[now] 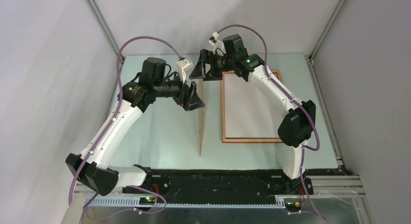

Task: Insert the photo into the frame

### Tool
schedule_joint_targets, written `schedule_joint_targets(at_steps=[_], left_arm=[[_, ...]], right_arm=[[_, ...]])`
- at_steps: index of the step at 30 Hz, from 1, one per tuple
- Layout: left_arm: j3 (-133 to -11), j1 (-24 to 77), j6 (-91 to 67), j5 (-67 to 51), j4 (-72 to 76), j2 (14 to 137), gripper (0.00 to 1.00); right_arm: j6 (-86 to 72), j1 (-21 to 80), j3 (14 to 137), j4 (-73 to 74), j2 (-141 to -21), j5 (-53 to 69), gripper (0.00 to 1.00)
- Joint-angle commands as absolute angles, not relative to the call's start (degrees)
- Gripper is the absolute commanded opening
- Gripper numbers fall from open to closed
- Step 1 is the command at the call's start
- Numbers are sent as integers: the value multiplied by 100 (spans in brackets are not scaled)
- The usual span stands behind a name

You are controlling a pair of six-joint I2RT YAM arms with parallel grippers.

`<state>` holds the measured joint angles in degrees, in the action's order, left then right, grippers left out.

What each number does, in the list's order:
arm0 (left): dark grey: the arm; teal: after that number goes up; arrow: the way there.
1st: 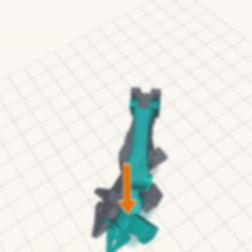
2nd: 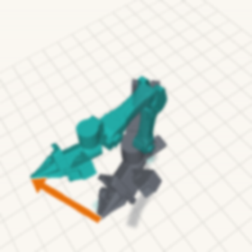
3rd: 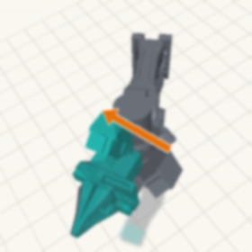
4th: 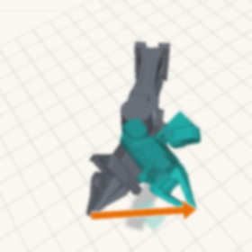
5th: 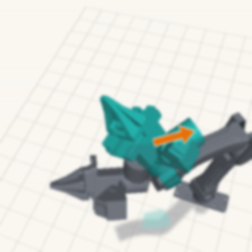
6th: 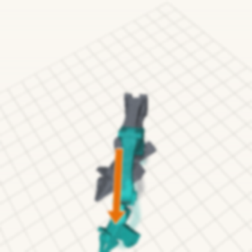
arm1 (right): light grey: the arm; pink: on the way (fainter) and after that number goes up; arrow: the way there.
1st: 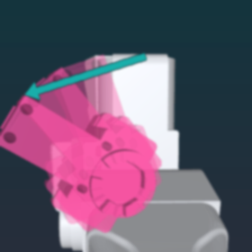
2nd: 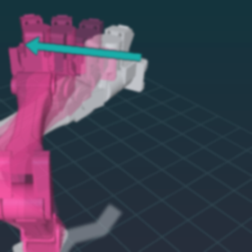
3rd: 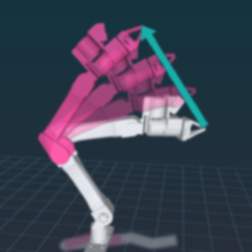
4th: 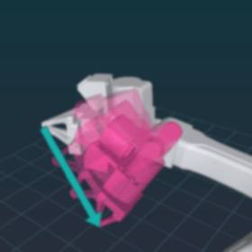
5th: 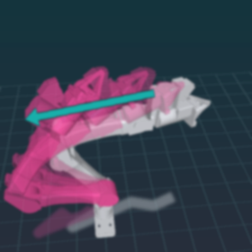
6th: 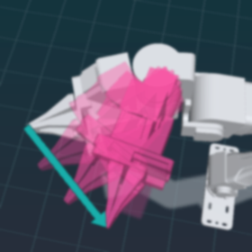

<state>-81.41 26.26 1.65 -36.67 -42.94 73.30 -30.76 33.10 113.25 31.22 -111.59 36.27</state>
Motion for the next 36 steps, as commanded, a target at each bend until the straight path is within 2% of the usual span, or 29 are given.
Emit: schedule_joint_targets(at_steps=[1, 8, 15, 26, 36], left_arm=[[-8038, 2672, 354, -3715, -4199, 7074, 94], [-7877, 2664, 482, -3149, -4204, 6764, 95], [-7669, 2663, 618, -2746, -4205, 6529, 96], [-7839, 2663, 465, -2989, -4208, 6767, 96], [-7610, 2670, 646, -2588, -4210, 6449, 96]], right_arm=[[-2797, 3393, 11288, 3261, -10719, 3146, 97], [-2356, 3435, 11236, 3656, -10500, 2425, 83], [-2061, 3402, 10954, 3808, -10283, 2005, 79], [-2085, 3401, 10809, 3715, -10279, 2118, 79], [-1815, 3337, 10396, 3811, -10042, 1907, 63]])
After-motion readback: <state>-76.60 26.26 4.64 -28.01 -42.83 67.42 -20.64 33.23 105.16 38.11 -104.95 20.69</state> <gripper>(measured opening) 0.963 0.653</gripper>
